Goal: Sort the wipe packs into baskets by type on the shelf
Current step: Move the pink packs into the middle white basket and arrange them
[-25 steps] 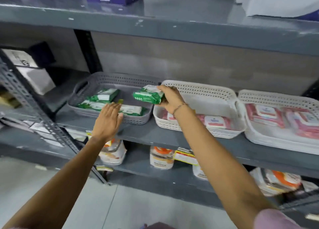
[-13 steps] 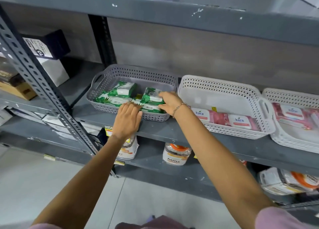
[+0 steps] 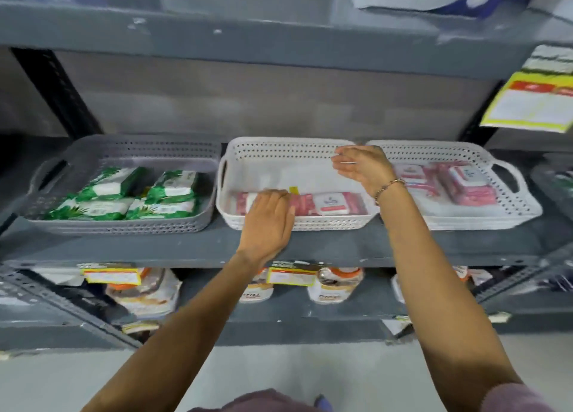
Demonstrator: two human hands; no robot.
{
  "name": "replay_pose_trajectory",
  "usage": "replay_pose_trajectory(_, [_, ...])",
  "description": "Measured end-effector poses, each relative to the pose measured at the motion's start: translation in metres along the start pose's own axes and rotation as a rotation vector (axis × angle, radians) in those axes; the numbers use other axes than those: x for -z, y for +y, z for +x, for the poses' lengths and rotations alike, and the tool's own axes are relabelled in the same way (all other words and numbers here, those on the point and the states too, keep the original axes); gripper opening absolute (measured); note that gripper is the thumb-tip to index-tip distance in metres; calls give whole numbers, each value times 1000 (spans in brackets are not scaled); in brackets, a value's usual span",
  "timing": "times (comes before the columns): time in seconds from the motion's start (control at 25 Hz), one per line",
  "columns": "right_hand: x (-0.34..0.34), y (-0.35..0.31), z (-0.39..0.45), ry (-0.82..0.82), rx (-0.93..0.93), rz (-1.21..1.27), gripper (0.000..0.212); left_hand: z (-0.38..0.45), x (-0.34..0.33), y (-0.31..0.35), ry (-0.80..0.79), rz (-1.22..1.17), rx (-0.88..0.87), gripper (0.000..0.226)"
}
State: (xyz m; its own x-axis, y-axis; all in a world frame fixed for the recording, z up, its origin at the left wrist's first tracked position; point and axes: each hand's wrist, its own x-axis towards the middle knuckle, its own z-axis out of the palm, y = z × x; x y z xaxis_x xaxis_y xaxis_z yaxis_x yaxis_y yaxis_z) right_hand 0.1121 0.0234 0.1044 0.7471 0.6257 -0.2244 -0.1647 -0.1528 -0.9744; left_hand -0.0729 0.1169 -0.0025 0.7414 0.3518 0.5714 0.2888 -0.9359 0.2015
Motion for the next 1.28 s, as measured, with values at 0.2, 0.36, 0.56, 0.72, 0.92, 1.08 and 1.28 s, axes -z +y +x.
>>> replay_pose_trajectory(0.2, [146,27,61,426,-53,-307,22,27,-46,73,-42,106,24,30])
replay_pose_trajectory(0.36, [196,49,82,393,-239,-614,51,30,-62,95,-117,205,62,36])
replay_pose_trajectory(0.56, [194,33,66,229,-281,-706,66,28,-70,95,-84,223,73,43])
replay_pose_trajectory(0.72, [202,40,69,273,-259,-371,81,23,-72,94,-2,212,18,41])
replay_pose_trajectory(0.92, [193,42,63,385,-139,150,51,16,-71,95,-1,193,7,36])
replay_pose_trajectory(1.08, [165,33,49,417,52,430,82,9,-59,82,-35,146,2,35])
replay_pose_trajectory(1.28, [81,20,30,189,9,437,47,-10,-24,20,-55,191,66,36])
